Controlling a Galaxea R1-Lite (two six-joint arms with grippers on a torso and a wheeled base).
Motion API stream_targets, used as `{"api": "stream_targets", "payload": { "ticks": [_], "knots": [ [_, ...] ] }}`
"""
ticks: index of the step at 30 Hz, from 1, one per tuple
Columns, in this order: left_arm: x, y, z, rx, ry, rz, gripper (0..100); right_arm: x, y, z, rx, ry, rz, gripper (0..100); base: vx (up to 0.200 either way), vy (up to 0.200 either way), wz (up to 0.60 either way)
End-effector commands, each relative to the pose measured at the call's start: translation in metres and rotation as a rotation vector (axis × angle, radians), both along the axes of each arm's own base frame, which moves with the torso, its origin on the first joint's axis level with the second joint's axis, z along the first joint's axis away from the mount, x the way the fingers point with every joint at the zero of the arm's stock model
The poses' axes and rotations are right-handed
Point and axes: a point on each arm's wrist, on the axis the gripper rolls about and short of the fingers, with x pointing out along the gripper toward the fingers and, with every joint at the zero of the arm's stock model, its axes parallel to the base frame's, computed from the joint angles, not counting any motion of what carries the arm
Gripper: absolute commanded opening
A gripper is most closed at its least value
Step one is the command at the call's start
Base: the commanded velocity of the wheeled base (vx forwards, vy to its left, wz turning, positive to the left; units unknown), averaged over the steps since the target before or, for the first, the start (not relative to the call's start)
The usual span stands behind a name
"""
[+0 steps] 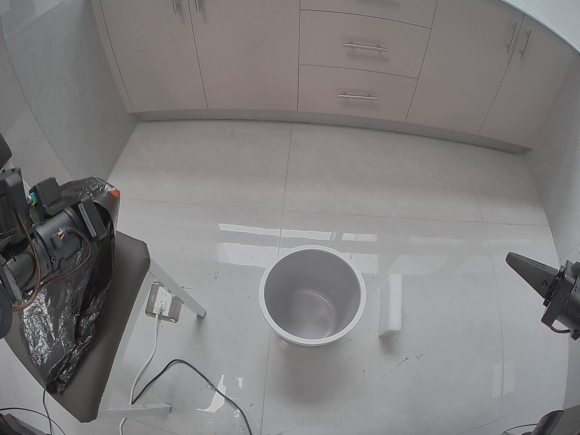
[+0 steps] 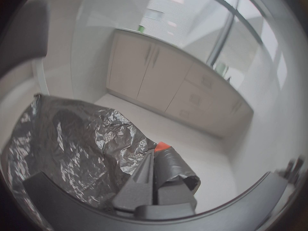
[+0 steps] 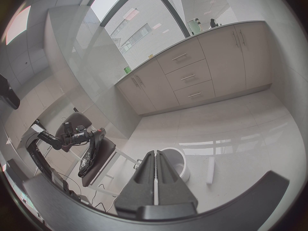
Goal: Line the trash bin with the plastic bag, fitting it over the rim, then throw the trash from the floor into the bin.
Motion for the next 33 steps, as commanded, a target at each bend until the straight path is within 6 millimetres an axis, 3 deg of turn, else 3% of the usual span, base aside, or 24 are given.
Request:
{"api": "stream_targets", "payload": {
  "ticks": [1,4,5,7,8,13,19,26,33],
  "knots": [
    [-0.011,-0.022,0.056,-0.481,-0.132,-0.122,0,0.002,0.001,0.005,0.027,-0.003,-0.007,0,0.0,0.0,0.0],
    [-0.013,-0.032,0.07,-0.501,-0.122,-0.168,0,0.017,0.008,0.019,0.028,-0.012,-0.012,0,0.0,0.0,0.0],
    [-0.019,-0.046,0.085,-0.551,-0.136,-0.246,0,0.034,0.016,0.034,0.033,-0.026,-0.01,0,0.0,0.0,0.0],
    [-0.02,-0.049,0.088,-0.564,-0.135,-0.263,0,0.037,0.018,0.037,0.035,-0.03,-0.008,0,0.0,0.0,0.0],
    [-0.025,-0.064,0.102,-0.62,-0.129,-0.343,0,0.057,0.029,0.043,0.029,-0.004,-0.001,100,0.0,0.0,0.0],
    [-0.026,-0.084,0.117,-0.663,-0.099,-0.454,0,0.091,0.058,0.031,-0.009,0.063,0.047,100,0.0,0.0,0.0],
    [-0.02,-0.089,0.137,-0.735,-0.115,-0.507,0,0.106,0.092,0.022,-0.037,0.023,0.132,100,0.0,0.0,0.0],
    [-0.021,-0.101,0.141,-0.766,-0.104,-0.553,0,0.098,0.127,0.003,-0.089,0.04,0.253,100,0.0,0.0,0.0],
    [-0.024,-0.112,0.14,-0.769,-0.083,-0.588,0,0.088,0.15,-0.007,-0.119,0.063,0.28,100,0.0,0.0,0.0]
  ]
}}
